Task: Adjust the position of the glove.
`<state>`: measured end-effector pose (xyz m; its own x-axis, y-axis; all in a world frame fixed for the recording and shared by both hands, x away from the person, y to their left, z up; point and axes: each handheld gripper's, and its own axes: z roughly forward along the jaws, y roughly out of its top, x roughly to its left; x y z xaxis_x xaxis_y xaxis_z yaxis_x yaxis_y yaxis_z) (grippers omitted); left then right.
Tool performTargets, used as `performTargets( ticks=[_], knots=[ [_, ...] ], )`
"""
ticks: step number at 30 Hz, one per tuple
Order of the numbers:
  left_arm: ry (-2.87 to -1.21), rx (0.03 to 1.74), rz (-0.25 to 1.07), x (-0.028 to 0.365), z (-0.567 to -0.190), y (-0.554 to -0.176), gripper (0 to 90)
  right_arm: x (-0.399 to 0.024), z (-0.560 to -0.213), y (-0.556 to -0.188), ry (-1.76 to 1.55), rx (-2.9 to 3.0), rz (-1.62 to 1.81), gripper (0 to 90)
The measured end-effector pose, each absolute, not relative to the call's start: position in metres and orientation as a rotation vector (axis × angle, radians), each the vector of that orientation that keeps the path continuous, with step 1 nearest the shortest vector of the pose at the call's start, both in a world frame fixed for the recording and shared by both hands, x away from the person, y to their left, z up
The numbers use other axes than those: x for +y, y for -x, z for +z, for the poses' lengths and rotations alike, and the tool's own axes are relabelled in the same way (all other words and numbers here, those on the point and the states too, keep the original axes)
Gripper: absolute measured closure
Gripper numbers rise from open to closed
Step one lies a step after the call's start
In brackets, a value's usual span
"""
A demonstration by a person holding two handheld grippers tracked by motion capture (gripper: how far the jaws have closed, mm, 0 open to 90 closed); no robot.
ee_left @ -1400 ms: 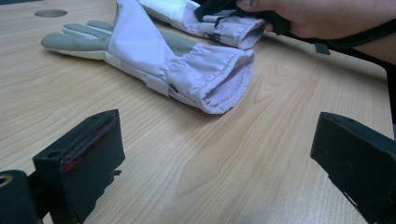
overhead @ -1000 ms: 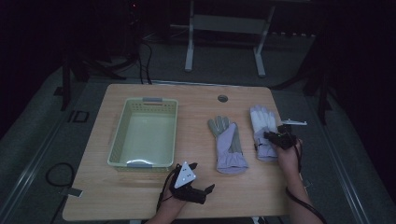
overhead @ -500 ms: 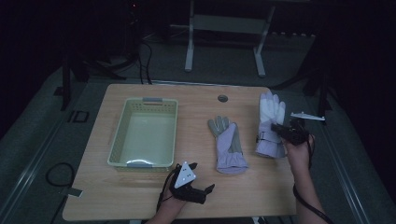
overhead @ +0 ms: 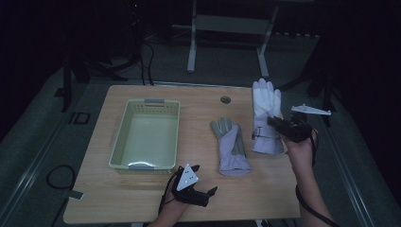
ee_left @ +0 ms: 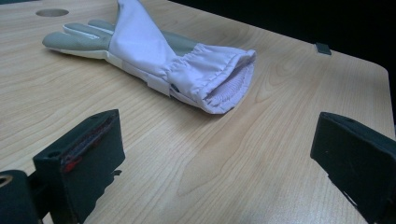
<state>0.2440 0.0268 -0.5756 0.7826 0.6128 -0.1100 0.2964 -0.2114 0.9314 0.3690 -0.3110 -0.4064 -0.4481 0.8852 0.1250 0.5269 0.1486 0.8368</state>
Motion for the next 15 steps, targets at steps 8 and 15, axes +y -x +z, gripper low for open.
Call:
performTargets(
  ticks=[8, 15],
  knots=[
    [-1.808, 0.702, 0.340, 0.027, -0.576, -0.244, 2.9, -0.273, -0.408, -0.357, -1.345, 2.063, 1.197, 79.5],
    [-1.808, 0.701, 0.342, 0.027, -0.576, -0.244, 2.8, -0.248, -0.423, -0.350, -1.355, 2.115, 1.168, 79.5]
  ],
)
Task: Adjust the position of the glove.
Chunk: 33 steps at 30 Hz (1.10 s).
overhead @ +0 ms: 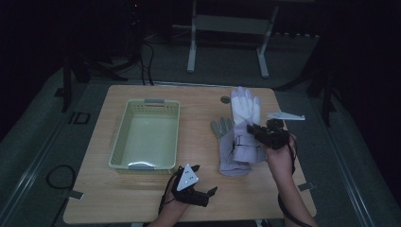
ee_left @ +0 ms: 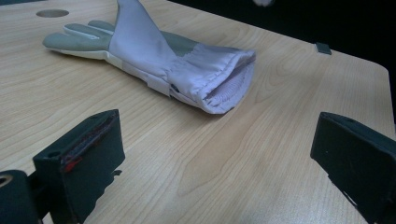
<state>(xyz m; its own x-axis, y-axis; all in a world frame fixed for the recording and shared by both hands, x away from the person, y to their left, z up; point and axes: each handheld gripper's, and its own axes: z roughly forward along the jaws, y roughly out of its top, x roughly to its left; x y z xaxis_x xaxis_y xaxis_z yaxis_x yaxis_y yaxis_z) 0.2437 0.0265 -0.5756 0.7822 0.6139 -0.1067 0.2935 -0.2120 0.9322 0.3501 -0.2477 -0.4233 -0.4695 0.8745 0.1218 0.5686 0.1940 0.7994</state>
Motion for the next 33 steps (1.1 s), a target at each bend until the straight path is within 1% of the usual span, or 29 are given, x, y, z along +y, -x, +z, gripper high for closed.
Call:
performTargets(
  ticks=[3, 9, 27, 30, 32, 33],
  knots=[
    [-1.806, 0.702, 0.342, 0.026, -0.576, -0.244, 2.8, -0.235, -0.437, -0.349, -1.386, 2.146, 1.122, 79.4],
    [-1.809, 0.701, 0.344, 0.027, -0.576, -0.244, 2.8, -0.224, -0.455, -0.349, -1.413, 2.185, 1.097, 79.4],
    [-1.805, 0.720, 0.351, 0.027, -0.576, -0.244, 2.8, -0.210, -0.506, -0.370, -1.514, 2.221, 0.957, 77.4],
    [-1.803, 0.726, 0.364, 0.027, -0.576, -0.244, 2.8, -0.211, -0.509, -0.371, -1.518, 2.223, 0.962, 74.7],
    [-1.802, 0.728, 0.367, 0.026, -0.576, -0.244, 2.8, -0.213, -0.507, -0.371, -1.506, 2.229, 0.981, 69.0],
    [-1.801, 0.727, 0.365, 0.026, -0.576, -0.244, 2.8, -0.214, -0.505, -0.370, -1.498, 2.228, 0.985, 64.5]
  ],
)
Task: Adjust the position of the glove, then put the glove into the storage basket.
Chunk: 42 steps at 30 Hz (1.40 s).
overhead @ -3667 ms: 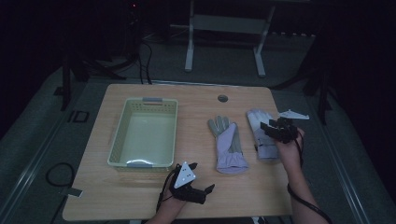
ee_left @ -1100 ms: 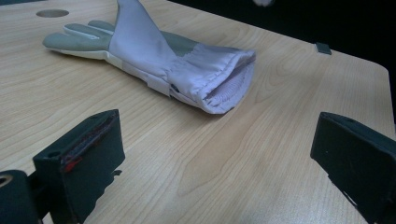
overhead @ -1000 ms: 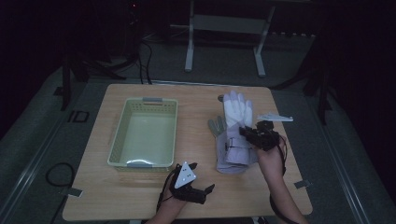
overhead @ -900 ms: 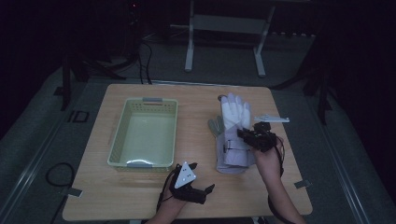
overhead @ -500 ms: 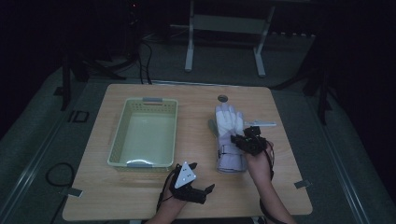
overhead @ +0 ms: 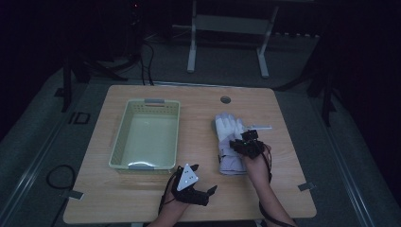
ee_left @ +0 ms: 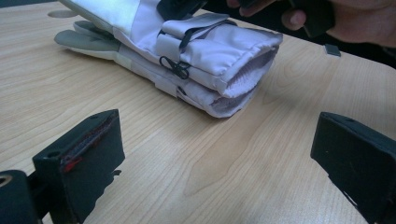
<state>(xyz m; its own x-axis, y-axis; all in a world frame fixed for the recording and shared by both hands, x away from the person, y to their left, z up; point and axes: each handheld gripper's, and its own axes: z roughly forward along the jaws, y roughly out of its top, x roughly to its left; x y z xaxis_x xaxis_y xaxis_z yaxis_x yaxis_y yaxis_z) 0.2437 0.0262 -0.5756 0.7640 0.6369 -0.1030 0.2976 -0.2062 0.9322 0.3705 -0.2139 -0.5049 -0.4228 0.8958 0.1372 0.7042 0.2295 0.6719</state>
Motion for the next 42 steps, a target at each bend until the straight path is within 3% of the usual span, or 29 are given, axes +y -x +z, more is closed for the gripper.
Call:
performTargets(
  ticks=[2, 5, 6, 16, 19, 26, 35, 38, 40, 42],
  knots=[
    [-1.798, 0.720, 0.336, 0.026, -0.576, -0.244, 2.8, -0.217, -0.501, -0.370, -1.480, 2.225, 1.004, 49.4],
    [-1.814, 0.697, 0.324, 0.023, -0.575, -0.244, 2.8, -0.223, -0.495, -0.369, -1.466, 2.229, 1.043, 37.1],
    [-1.828, 0.687, 0.326, 0.022, -0.575, -0.244, 2.8, -0.228, -0.491, -0.367, -1.450, 2.255, 1.073, 28.2],
    [-1.903, 0.627, 0.290, 0.010, -0.565, -0.242, 2.2, -0.255, -0.469, -0.363, -1.167, 2.272, 1.231, 13.3],
    [-1.896, 0.633, 0.327, 0.007, -0.552, -0.243, 2.2, -0.262, -0.466, -0.365, -1.103, 2.281, 1.225, 14.1],
    [-1.858, 0.740, 0.241, 0.005, -0.522, -0.258, 2.3, -0.282, -0.464, -0.372, -1.043, 2.287, 1.202, 14.1],
    [-1.844, 0.789, 0.239, -0.011, -0.489, -0.304, 2.5, -0.295, -0.467, -0.381, -1.110, 2.278, 1.305, 11.9],
    [-1.861, 0.806, 0.290, -0.019, -0.481, -0.321, 3.6, -0.295, -0.468, -0.383, -1.091, 2.286, 1.292, 15.1],
    [-1.857, 0.828, 0.292, -0.022, -0.477, -0.335, 11.0, -0.293, -0.469, -0.387, -1.068, 2.298, 1.279, 22.2],
    [-1.872, 0.857, 0.305, -0.026, -0.476, -0.347, 12.9, -0.292, -0.470, -0.389, -1.063, 2.300, 1.279, 25.9]
  ],
)
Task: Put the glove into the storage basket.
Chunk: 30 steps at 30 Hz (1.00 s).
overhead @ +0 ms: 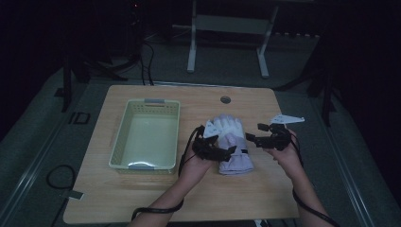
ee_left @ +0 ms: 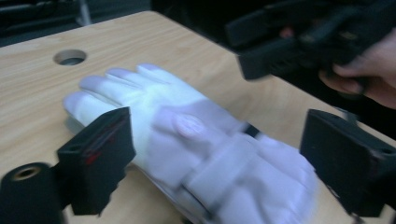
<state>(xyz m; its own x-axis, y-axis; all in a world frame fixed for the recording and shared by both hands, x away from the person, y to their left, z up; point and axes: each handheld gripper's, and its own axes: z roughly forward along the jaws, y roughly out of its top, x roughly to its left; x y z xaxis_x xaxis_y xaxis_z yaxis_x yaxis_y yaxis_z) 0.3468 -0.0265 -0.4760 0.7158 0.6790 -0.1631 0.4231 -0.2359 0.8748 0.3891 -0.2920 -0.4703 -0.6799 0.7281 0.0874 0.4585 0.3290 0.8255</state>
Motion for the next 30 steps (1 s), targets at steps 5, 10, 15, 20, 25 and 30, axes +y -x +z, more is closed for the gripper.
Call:
performTargets(
  ticks=[5, 10, 15, 20, 25, 30],
  knots=[
    [-1.973, 0.973, 0.302, -0.037, -0.489, -0.371, 15.5, -0.286, -0.484, -0.396, -1.078, 2.333, 1.252, 33.6],
    [-2.007, 1.092, 0.245, -0.039, -0.514, -0.383, 16.7, -0.281, -0.503, -0.398, -1.091, 2.374, 1.199, 36.1],
    [-1.978, 1.184, 0.172, -0.034, -0.538, -0.390, 16.6, -0.279, -0.522, -0.400, -1.127, 2.417, 1.154, 36.7],
    [-1.980, 1.191, 0.070, -0.031, -0.554, -0.396, 16.5, -0.277, -0.536, -0.403, -1.142, 2.469, 1.112, 38.6],
    [-1.986, 1.192, -0.026, -0.031, -0.562, -0.404, 17.0, -0.279, -0.544, -0.410, -1.218, 2.530, 1.115, 44.3],
    [-1.949, 1.131, -0.184, -0.029, -0.565, -0.409, 43.1, -0.279, -0.546, -0.412, -1.213, 2.591, 1.144, 64.0]
  ],
)
